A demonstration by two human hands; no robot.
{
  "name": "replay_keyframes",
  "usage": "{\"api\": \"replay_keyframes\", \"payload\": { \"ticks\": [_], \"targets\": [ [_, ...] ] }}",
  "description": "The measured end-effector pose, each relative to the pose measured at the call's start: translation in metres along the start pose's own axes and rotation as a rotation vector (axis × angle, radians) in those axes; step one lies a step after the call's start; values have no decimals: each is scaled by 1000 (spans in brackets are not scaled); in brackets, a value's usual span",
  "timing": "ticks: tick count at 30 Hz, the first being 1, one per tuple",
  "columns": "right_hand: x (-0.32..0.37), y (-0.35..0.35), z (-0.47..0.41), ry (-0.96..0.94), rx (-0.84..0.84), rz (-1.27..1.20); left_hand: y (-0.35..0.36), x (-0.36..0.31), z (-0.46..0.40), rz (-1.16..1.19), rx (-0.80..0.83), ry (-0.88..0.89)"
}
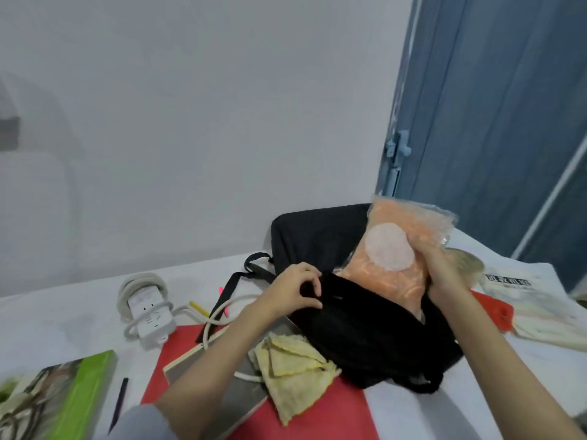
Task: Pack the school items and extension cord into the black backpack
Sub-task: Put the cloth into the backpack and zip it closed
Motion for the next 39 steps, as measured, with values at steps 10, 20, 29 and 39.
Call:
{"api": "replay_keyframes", "payload": {
  "ticks": [10,20,29,39],
  "targets": [
    [-29,-40,-6,168,28,106,35,-5,-30,-416,136,-88],
    [-72,-5,43,605,584,328,-27,-45,-28,-161,-334,151],
    [-60,-20,0,284,-72,-38,-14,-89,-21,-423,-316,357],
    [-71,50,-40,401,278,-237,9,-88,-43,-454,-314,176]
  ]
}}
Point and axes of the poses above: each hand's wrist, its own z-axis away from the middle knuckle, its own y-axis out of the palm, x = y × z, the point moved 10 cm from there along -z, towards the middle knuckle, and after that the axes turned 14 degrees about x, right-handed, at the moved point
